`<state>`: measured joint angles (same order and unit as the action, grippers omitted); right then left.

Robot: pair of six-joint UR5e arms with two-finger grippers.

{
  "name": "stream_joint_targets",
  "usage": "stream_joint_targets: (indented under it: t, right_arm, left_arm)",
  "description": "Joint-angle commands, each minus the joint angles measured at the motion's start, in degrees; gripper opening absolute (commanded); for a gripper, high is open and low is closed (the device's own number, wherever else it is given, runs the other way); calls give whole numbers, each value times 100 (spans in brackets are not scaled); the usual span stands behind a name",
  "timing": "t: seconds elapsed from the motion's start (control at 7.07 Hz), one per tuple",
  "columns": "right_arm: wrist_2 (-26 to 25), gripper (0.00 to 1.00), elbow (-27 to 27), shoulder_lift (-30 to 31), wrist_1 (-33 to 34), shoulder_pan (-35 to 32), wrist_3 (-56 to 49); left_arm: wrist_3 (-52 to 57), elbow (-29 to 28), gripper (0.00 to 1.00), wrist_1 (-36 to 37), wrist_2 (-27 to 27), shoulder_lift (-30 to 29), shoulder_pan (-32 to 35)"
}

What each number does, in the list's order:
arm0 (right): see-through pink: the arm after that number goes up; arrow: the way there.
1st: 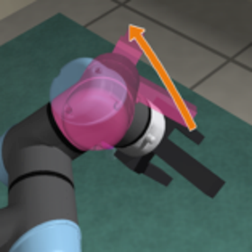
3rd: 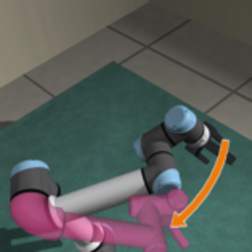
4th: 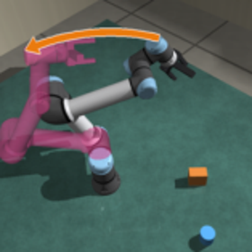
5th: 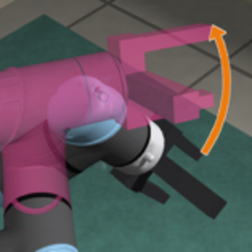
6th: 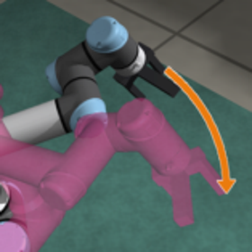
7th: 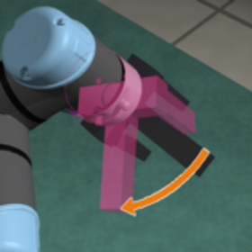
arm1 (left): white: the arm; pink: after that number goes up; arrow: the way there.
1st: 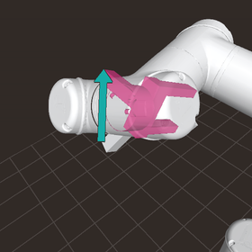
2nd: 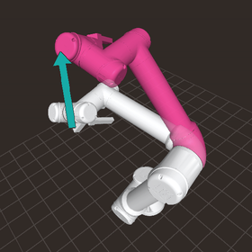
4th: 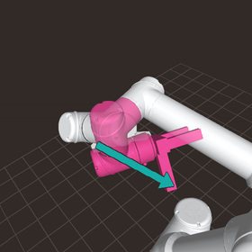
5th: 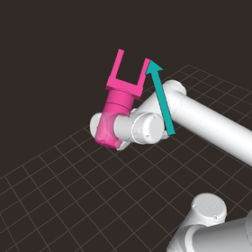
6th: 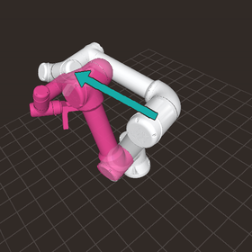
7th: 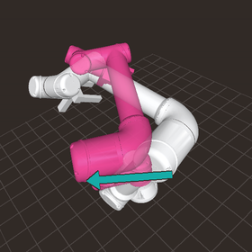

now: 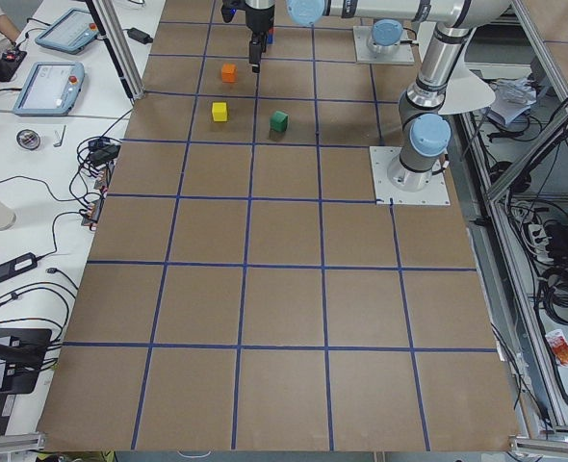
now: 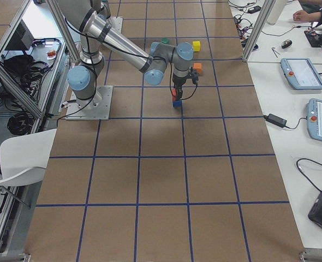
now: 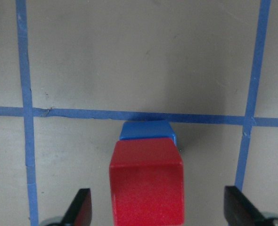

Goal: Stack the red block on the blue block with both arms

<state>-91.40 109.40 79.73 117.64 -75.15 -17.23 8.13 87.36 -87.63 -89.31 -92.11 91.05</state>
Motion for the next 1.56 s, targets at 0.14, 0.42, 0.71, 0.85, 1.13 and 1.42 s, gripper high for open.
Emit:
stream_joint_targets:
  t: [0.14, 0.42, 0.71, 0.85, 1.13, 1.42]
  right_arm:
    - [60, 100, -1162, 928, -2143, -78, 899]
    - [79, 100, -1815, 887, -2956, -795, 1990]
    - [87, 100, -1808, 843, -2905, -1228, 2074]
    - [105, 100, -1791, 817, -2905, -1230, 2100]
    - [105, 100, -1799, 851, -2905, -1283, 2320]
    - [79, 100, -1791, 851, -2904, -1274, 2320]
  left_arm:
    - [-4, 0, 100, 0, 1, 0, 0]
    - [-4, 0, 100, 0, 1, 0, 0]
    - [-4, 0, 100, 0, 1, 0, 0]
    - [-4, 0, 100, 0, 1, 0, 0]
    - [-4, 0, 100, 0, 1, 0, 0]
    - [-4, 0, 100, 0, 1, 0, 0]
